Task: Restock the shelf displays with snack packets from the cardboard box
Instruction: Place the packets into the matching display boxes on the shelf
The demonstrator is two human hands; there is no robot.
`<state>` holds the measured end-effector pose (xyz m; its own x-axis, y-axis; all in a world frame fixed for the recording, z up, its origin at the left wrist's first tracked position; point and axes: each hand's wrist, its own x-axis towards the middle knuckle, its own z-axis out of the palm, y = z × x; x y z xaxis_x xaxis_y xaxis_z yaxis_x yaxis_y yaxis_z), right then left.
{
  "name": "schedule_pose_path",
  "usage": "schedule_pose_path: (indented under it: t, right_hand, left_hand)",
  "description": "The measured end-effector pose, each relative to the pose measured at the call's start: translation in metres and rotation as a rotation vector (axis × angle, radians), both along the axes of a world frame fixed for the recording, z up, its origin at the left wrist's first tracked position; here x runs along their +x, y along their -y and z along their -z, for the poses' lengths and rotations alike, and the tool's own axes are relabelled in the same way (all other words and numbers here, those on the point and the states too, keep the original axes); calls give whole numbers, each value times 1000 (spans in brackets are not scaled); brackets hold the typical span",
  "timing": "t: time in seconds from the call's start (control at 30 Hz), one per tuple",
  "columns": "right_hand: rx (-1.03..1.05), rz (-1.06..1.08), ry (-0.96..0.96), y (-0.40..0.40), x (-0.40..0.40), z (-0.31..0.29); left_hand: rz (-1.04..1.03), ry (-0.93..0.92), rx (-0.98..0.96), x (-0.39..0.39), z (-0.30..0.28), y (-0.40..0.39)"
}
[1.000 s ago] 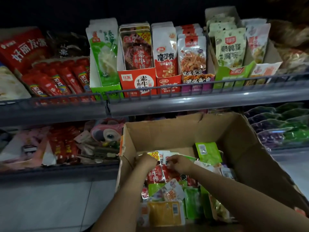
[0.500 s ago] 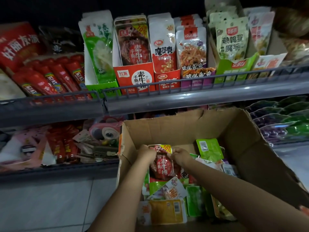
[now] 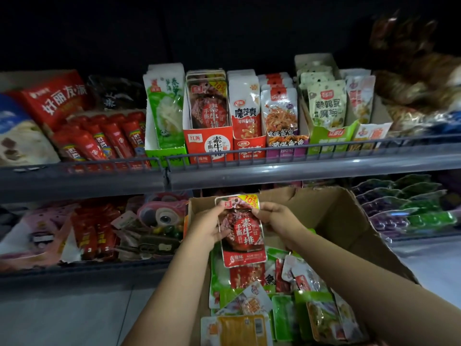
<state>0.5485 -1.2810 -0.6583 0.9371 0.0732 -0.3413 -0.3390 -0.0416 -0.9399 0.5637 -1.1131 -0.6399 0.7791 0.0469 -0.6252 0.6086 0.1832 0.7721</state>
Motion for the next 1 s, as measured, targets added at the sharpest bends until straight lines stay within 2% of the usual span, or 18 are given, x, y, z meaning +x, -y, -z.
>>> schedule_pose_path:
  t: [0.17,0.3,0.43,0.53,0.73,0.8,1.0]
  right_hand:
    - [-21,-40,115,-5,2,-38]
    - [34,-42,138,-13,9,-59]
    - [-11,-32,215,-19,13,-83]
    - [-66,-10,292,-25,17,-100]
    - [-26,90,411,-33,36,-131]
    - [18,133,431,-35,43,-142]
    - [-46,226,506,-39,75,-176]
  left_hand:
    - [-91,185,-7,-7,-33,-6]
    - [-173,282,-12,-9,-53,-9]
    - [-230,375,-33,-6,-65,-11]
    - [-243,475,-51,-2,-72,-12]
    - [-171,747,37,13,-90,-15]
    - [-140,848,120,18,-92,-16]
    - [-80,1063,646,40,-84,-34]
